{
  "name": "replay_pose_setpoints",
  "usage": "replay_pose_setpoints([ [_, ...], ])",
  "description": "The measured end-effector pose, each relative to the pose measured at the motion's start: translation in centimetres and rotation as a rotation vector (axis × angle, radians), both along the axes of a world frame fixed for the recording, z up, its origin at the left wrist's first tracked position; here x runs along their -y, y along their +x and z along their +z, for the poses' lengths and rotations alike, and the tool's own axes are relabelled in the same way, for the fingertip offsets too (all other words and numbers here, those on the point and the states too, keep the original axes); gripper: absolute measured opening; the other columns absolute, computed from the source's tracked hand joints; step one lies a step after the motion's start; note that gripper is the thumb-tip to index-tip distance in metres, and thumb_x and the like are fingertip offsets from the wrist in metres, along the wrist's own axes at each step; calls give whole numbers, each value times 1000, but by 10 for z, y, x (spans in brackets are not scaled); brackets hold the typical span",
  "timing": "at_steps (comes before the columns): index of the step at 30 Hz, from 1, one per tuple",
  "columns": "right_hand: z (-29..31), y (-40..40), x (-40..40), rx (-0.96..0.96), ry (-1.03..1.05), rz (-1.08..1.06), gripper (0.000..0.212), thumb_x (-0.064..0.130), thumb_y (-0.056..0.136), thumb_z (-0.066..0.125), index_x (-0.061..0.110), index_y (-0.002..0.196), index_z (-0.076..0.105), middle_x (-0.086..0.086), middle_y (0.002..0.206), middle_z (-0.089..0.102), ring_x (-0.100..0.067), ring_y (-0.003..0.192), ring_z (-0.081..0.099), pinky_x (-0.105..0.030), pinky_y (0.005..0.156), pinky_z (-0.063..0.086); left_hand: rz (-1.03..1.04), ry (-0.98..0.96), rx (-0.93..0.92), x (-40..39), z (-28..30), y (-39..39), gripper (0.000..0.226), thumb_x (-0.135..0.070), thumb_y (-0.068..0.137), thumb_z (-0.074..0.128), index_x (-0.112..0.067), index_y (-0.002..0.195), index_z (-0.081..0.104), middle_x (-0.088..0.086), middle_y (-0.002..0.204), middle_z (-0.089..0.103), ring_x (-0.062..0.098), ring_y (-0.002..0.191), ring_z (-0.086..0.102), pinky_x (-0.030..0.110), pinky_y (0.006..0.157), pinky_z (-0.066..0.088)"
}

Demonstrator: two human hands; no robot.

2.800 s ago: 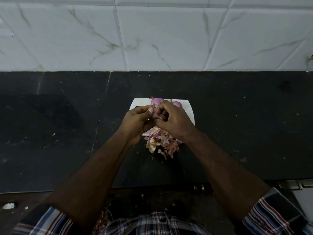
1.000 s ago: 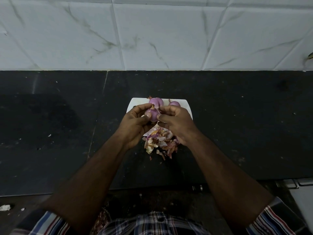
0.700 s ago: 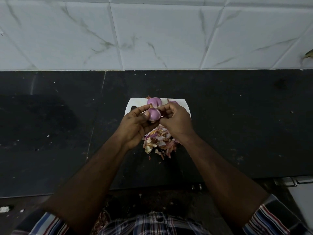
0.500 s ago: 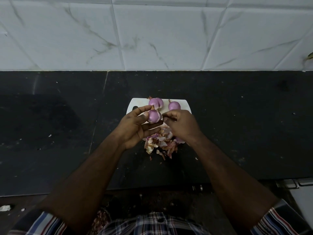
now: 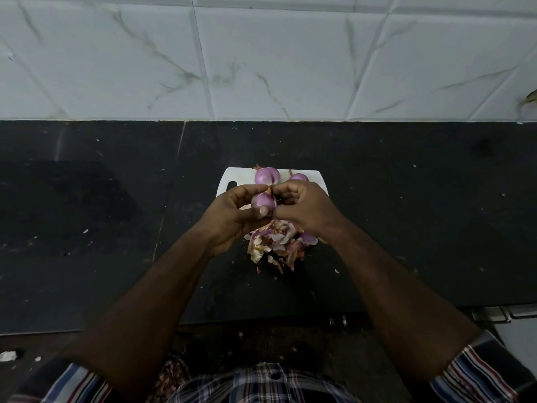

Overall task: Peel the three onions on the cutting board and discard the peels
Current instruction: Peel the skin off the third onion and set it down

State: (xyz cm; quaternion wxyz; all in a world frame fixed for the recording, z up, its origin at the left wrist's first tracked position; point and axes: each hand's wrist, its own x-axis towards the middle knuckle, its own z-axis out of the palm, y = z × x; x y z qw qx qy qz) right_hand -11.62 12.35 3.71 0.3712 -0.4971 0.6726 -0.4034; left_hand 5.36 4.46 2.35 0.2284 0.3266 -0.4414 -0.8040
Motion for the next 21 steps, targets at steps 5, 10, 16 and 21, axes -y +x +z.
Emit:
replay_pose_setpoints([
  [5, -2, 10, 4, -101, -28, -120, 38, 20, 76, 79, 18, 112, 68, 4, 108, 69, -8, 100, 66, -30, 89, 57, 32, -88, 8, -1, -2, -1, 44, 13, 84, 65, -2, 125, 63, 24, 130, 61, 28, 101, 70, 33, 79, 61],
  [10, -6, 13, 6, -161, -54, -170, 34, 27, 78, 79, 20, 108, 67, -5, 116, 62, -10, 97, 65, -20, 80, 55, 52, -76, -7, -1, -4, -3, 41, 14, 85, 65, -6, 120, 67, 21, 128, 64, 29, 103, 71, 33, 80, 60],
  [16, -11, 13, 8, -163, -59, -193, 30, 32, 77, 78, 23, 105, 68, -6, 117, 61, -12, 97, 66, -21, 78, 57, 45, -41, -53, -2, -5, -3, 39, 16, 87, 60, -5, 119, 67, 19, 122, 68, 33, 105, 69, 39, 85, 61],
  [21, -13, 16, 9, -110, -50, -216, 34, 43, 70, 72, 27, 100, 70, -6, 117, 62, -14, 98, 66, -30, 79, 61, 49, -23, -81, -2, -6, -2, 38, 17, 87, 59, -5, 118, 67, 19, 119, 70, 33, 106, 70, 39, 86, 61],
])
